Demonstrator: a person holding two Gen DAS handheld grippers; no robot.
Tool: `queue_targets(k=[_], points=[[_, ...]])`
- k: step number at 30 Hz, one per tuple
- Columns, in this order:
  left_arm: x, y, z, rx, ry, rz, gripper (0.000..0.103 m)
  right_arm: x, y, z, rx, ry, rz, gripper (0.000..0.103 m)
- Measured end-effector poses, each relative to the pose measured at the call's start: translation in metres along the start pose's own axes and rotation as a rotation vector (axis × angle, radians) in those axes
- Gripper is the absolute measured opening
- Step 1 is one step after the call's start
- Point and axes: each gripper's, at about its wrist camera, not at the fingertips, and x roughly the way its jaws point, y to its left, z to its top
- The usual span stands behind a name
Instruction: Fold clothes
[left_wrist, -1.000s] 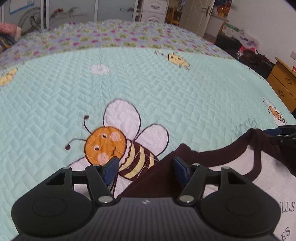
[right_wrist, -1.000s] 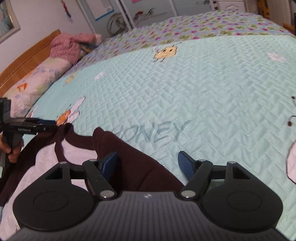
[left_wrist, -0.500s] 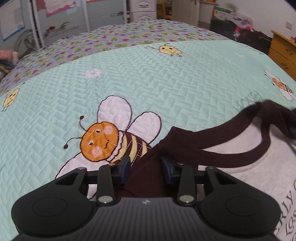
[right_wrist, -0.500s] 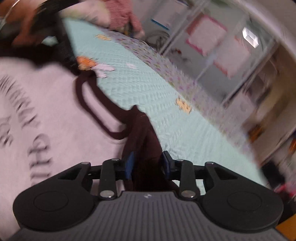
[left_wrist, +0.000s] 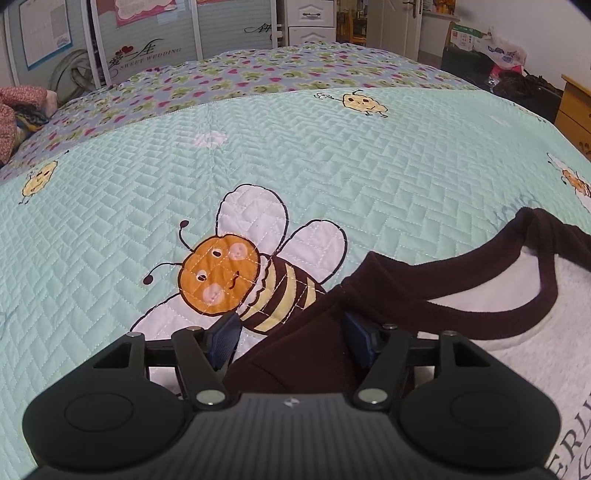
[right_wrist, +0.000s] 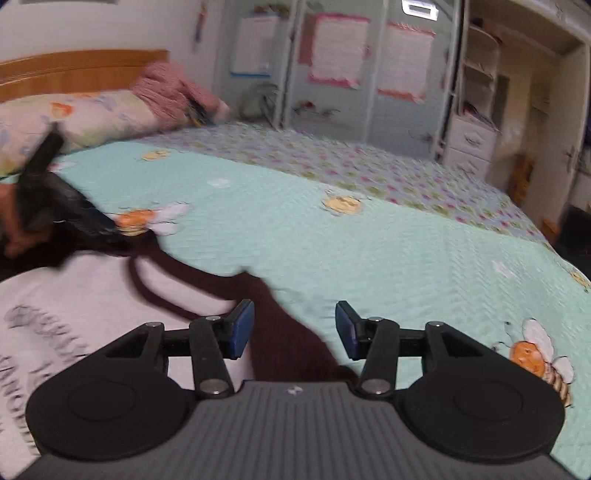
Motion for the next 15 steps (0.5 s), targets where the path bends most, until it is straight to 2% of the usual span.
queue_targets(k=[3,6,8,9,10,11,12,15], points=[[0.000,0.000,-0.001,-0.001,-0.003,0.001,0.067,0.036,-0.023,0.002,0.054,0.128,0.047,0.051],[0.001,0.000,-0.001,0.004,-0.005,0.002,0.068,0.061,-0.028,-0.005,0.149,0.236,0.203,0.053],[0.000,0.000,-0.001,0.008,-0.004,0.001,0.068,0.065,-0.021,-0.008,0.127,0.235,0.196,0.052],[0.000,-0.001,-0.001,0.016,-0.005,0.002,0.068,0.062,-0.018,-0.009,0.129,0.230,0.183,0.045],[-0.002,-0.003,0.000,0.026,-0.007,0.001,0.057,0.058,-0.015,-0.009,0.130,0.222,0.167,0.019],[-0.004,-0.007,0.000,0.042,-0.013,-0.012,0.026,0.054,-0.013,-0.008,0.127,0.206,0.151,0.014],[-0.007,-0.012,0.000,0.063,-0.020,-0.016,0.013,0.050,-0.010,-0.006,0.122,0.188,0.134,0.014],[-0.022,-0.033,-0.001,0.163,-0.077,0.079,0.008,0.028,0.013,0.006,0.025,0.113,0.072,0.014]])
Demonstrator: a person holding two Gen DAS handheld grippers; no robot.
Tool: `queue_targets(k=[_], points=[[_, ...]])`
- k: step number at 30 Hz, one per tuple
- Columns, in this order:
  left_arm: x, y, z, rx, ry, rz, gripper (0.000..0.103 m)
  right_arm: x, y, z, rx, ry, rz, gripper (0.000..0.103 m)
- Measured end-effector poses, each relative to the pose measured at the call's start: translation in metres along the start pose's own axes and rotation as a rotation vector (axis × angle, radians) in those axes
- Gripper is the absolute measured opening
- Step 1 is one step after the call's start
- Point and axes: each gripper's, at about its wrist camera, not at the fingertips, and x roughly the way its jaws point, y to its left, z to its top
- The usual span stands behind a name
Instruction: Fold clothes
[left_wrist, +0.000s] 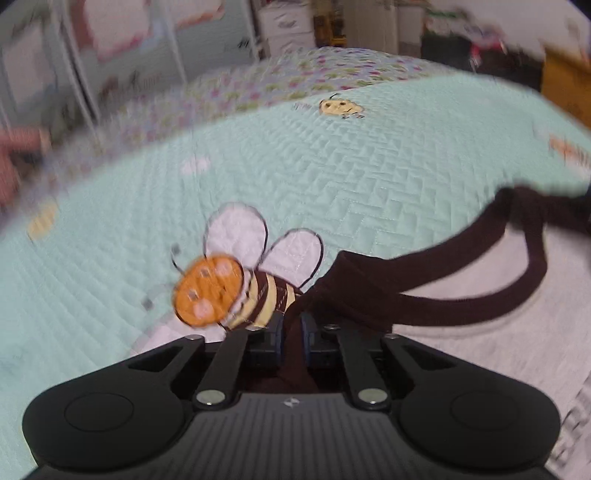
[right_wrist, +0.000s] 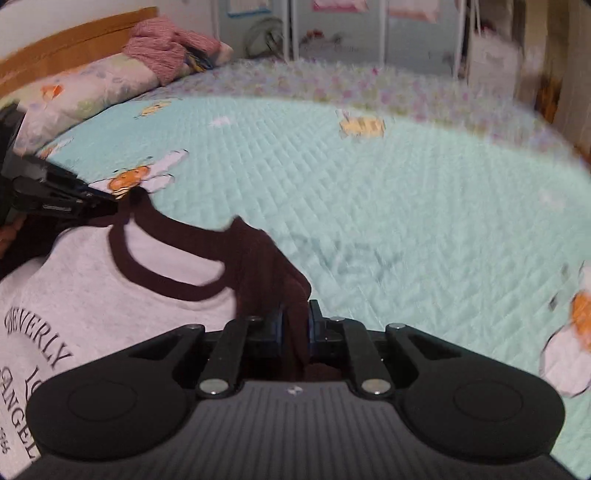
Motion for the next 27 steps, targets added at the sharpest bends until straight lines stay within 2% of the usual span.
queue_targets(k=[4,6,8,10,11,13,14,15,16,17,18,19,21,24,25,27], points=[[-0.026,0.003,0.014,0.018,-0.124,0.092,0.007,-0.025,0.019,0.019,-0.184,-0.110,-0.159,0.013],[-0.028,0.014,0.029,0.011,-0.154,0.122,0.008,-0.018,0.006,0.029,-0.138,-0.113,-0.177,0.013],[-0.017,0.018,0.041,0.042,-0.162,0.196,0.008,0.003,-0.013,0.035,-0.029,-0.096,-0.172,0.013],[0.007,0.018,0.048,0.080,-0.133,0.269,0.009,0.037,-0.024,0.036,0.059,-0.068,-0.165,0.013],[0.023,0.018,0.048,0.108,-0.092,0.283,0.014,0.055,-0.029,0.036,0.101,-0.053,-0.161,0.014],[0.056,0.017,0.040,0.115,0.053,0.270,0.022,0.083,-0.036,0.034,0.172,-0.038,-0.161,0.017],[0.069,0.016,0.034,0.108,0.106,0.263,0.022,0.092,-0.037,0.031,0.196,-0.041,-0.166,0.018],[0.068,0.014,0.029,0.105,0.066,0.281,0.025,0.101,-0.038,0.027,0.220,-0.044,-0.170,0.021],[0.064,0.014,0.026,0.090,0.028,0.305,0.037,0.101,-0.043,0.025,0.258,-0.053,-0.151,0.024],[0.061,0.020,0.023,0.045,0.016,0.312,0.047,0.098,-0.050,0.024,0.299,-0.063,-0.124,0.027],[0.053,0.031,0.021,-0.030,-0.006,0.289,0.049,0.092,-0.059,0.022,0.356,-0.079,-0.098,0.034],[0.044,0.043,0.020,-0.110,-0.032,0.263,0.049,0.082,-0.066,0.020,0.416,-0.101,-0.084,0.037],[0.018,0.070,0.016,-0.303,-0.117,0.191,0.049,0.055,-0.082,0.016,0.536,-0.185,-0.034,0.038],[-0.026,0.102,0.006,-0.567,-0.217,0.099,0.049,0.030,-0.085,0.023,0.590,-0.227,0.054,0.038],[-0.039,0.106,0.002,-0.613,-0.224,0.061,0.049,0.028,-0.080,0.028,0.576,-0.219,0.086,0.038],[-0.063,0.100,-0.008,-0.614,-0.222,0.016,0.049,0.028,-0.065,0.038,0.541,-0.186,0.128,0.037]])
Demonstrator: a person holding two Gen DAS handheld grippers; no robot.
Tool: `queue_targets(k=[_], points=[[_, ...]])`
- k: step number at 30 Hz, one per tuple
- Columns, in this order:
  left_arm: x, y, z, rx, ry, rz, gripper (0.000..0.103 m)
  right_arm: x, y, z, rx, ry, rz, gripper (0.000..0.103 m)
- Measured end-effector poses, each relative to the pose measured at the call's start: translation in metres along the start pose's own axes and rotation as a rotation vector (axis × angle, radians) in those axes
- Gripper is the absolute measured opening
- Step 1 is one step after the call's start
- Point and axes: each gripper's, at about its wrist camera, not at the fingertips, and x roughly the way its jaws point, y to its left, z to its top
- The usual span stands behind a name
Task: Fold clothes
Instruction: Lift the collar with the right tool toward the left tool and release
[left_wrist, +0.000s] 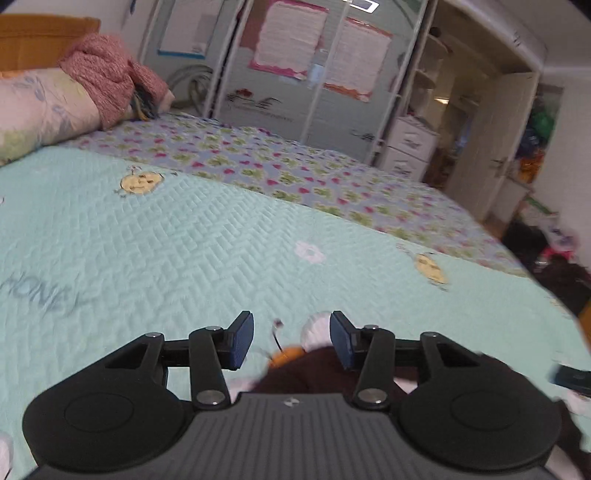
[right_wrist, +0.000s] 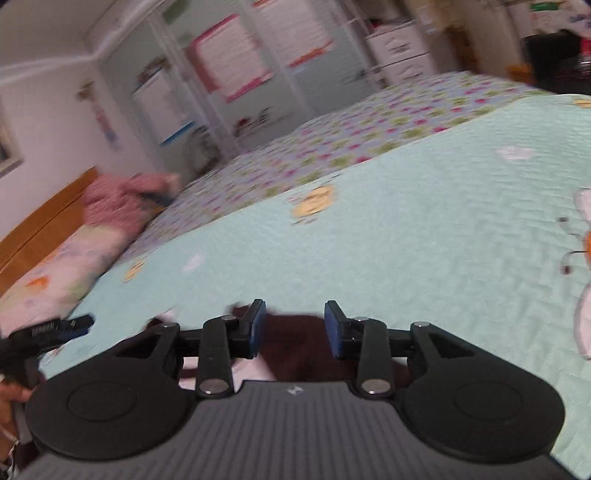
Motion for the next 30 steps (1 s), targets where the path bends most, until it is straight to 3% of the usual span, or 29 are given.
queue_targets(k=[5,8,10,13,15,18,19,23,27,28,30], points=[[-0.038,-0.007,-0.054,-0.036,0.099,-0.106,0.058,0.026,0.048,-0.004,-0.091,0.076,0.003,0.037],[-0.032,-0.011,-0.095,-0.035,0.171,-0.127,0.058,0.048,0.066,-0.008,-0.044,0.094,0.001,0.040],[-0.028,-0.018,-0.111,0.049,0.108,-0.105,0.058,0.064,0.080,-0.011,-0.027,0.127,-0.015,0.051],[-0.024,-0.028,-0.130,0.179,0.010,-0.091,0.070,0.087,0.106,-0.017,-0.098,0.175,-0.078,0.054],[-0.021,-0.030,-0.129,0.182,0.001,-0.096,0.071,0.110,0.115,-0.019,-0.154,0.203,-0.148,0.055],[-0.021,-0.017,-0.130,0.122,0.000,-0.127,0.071,0.148,0.108,-0.023,-0.196,0.237,-0.334,0.058],[-0.020,-0.011,-0.128,0.091,-0.004,-0.145,0.071,0.156,0.104,-0.023,-0.195,0.220,-0.343,0.065],[-0.016,-0.007,-0.128,0.047,-0.014,-0.167,0.071,0.161,0.097,-0.026,-0.227,0.137,-0.296,0.071],[-0.016,-0.009,-0.128,0.048,-0.020,-0.165,0.071,0.117,0.087,-0.021,-0.026,-0.032,-0.111,0.071],[-0.017,-0.008,-0.129,0.047,-0.021,-0.164,0.071,0.110,0.087,-0.020,0.017,-0.041,-0.066,0.071],[-0.019,-0.007,-0.131,0.046,-0.023,-0.163,0.071,0.114,0.092,-0.019,0.086,0.036,0.067,0.071]])
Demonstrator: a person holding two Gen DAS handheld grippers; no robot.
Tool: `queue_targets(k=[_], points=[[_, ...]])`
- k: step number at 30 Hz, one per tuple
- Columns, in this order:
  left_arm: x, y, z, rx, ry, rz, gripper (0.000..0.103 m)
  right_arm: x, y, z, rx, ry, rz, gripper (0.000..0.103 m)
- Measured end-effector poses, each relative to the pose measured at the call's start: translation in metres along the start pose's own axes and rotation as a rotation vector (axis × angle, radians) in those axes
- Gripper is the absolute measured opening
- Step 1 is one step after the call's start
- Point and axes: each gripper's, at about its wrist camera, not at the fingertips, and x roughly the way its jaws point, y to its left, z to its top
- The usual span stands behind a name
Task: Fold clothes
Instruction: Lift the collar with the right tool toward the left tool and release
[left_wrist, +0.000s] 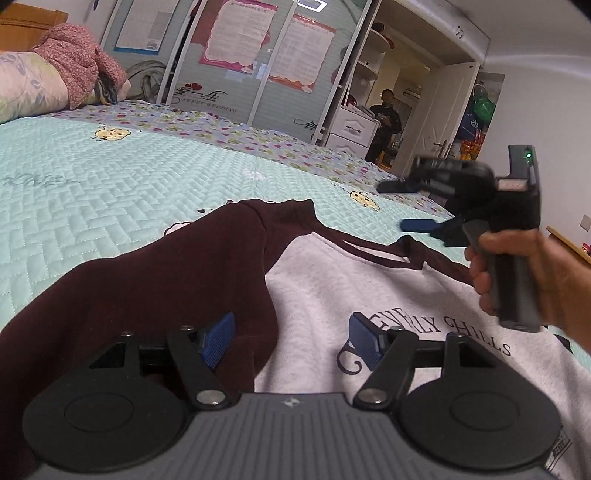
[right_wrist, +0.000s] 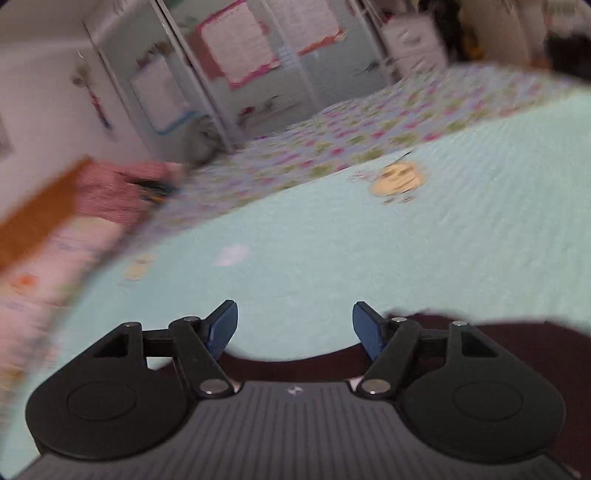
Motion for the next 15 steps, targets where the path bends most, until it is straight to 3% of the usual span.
queue_targets(k=[3,12,15], points=[[-0.004,0.001,-0.002,-0.001,-0.003,0.003,0.071,0.023,0.011,-0.007,0.079,0.132,0.096,0.071],[-0.008,0.008,-0.004,-0.034,-0.016,-0.019,0.071,0.095,0.026,-0.012,0.214,0.270,0.203,0.073],[-0.009,0.010,-0.004,-0.049,-0.020,-0.030,0.071,0.105,0.023,-0.009,0.278,0.209,0.243,0.073]])
